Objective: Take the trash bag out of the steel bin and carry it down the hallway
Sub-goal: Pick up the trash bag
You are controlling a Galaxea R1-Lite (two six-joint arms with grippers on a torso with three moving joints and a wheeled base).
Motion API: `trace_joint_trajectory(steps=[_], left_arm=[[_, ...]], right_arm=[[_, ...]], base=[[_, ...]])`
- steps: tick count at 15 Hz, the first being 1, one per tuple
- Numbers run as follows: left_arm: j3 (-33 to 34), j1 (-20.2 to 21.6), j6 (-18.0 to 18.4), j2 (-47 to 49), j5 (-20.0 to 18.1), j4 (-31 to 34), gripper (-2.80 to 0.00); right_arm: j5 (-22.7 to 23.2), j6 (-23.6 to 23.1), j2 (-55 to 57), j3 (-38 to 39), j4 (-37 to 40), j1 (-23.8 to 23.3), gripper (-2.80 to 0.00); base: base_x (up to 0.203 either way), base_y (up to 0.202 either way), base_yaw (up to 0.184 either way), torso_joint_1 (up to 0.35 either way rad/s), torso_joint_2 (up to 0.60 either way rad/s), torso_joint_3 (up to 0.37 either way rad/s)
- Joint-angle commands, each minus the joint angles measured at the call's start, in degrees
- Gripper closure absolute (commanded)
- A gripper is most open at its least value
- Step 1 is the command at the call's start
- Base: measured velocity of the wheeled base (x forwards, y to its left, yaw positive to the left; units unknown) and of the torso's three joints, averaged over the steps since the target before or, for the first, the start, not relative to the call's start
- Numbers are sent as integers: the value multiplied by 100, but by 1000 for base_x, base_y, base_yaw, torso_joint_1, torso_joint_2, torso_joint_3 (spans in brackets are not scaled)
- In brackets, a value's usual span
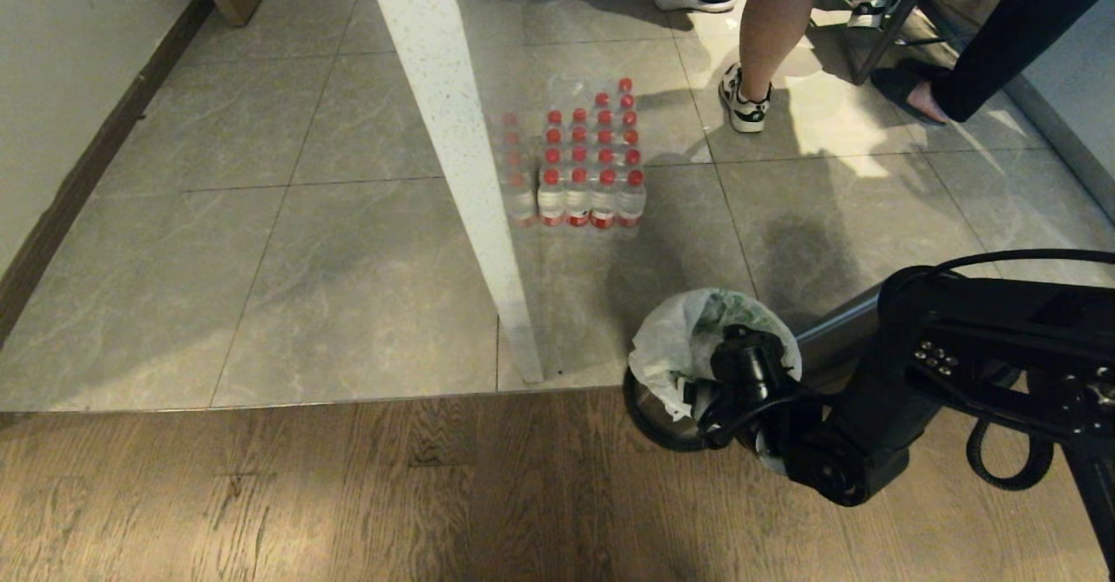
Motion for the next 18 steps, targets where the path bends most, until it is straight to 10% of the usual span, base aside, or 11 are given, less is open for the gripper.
trace_joint_trajectory(steps=[1, 13, 14, 18], left_arm=[[0, 0, 0, -1, 0, -9, 0], [0, 0, -9, -1, 0, -2, 0], [0, 0, -5, -1, 0, -2, 0], [0, 0, -2, -1, 0, -4, 0]], right_arm=[[-30, -32, 250, -99, -94, -61, -280], [-537, -652, 901, -826, -1232, -377, -280], [-503, -652, 901, -808, -1207, -377, 0], [-703, -655, 851, -1051, -1227, -376, 0]], base=[[0, 0, 0, 0, 0, 0], [0, 0, 0, 0, 0, 0], [0, 0, 0, 0, 0, 0], [0, 0, 0, 0, 0, 0]])
